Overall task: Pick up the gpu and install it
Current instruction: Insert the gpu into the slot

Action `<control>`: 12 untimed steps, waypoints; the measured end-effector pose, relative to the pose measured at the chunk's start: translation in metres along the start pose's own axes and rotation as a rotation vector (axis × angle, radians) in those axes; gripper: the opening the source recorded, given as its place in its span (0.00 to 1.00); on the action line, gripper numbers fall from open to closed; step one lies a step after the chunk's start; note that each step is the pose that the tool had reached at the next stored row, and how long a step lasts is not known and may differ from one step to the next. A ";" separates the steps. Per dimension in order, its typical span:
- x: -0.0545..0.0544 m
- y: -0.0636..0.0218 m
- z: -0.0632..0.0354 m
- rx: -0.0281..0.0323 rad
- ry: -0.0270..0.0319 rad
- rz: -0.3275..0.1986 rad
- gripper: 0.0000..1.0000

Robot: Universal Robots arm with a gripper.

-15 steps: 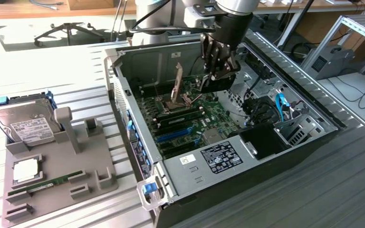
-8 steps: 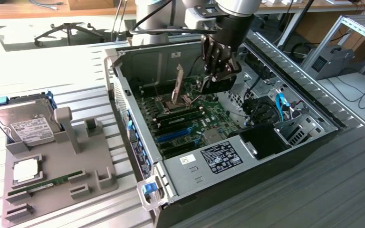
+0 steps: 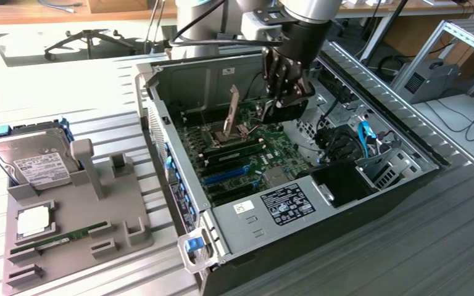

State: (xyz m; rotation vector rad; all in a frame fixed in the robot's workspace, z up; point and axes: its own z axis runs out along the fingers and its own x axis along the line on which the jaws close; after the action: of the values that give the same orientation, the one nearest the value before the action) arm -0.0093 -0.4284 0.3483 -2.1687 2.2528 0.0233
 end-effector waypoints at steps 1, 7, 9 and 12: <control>0.000 0.0000 0.0000 0.0000 0.0000 0.000 0.26; 0.003 -0.0001 0.0004 0.0000 0.0000 0.000 0.26; 0.005 -0.0001 0.0005 0.0000 0.0000 0.000 0.26; 0.006 -0.0002 0.0007 0.0000 0.0000 0.000 0.26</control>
State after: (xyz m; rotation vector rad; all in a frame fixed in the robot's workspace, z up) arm -0.0094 -0.4348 0.3475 -2.1688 2.2527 0.0232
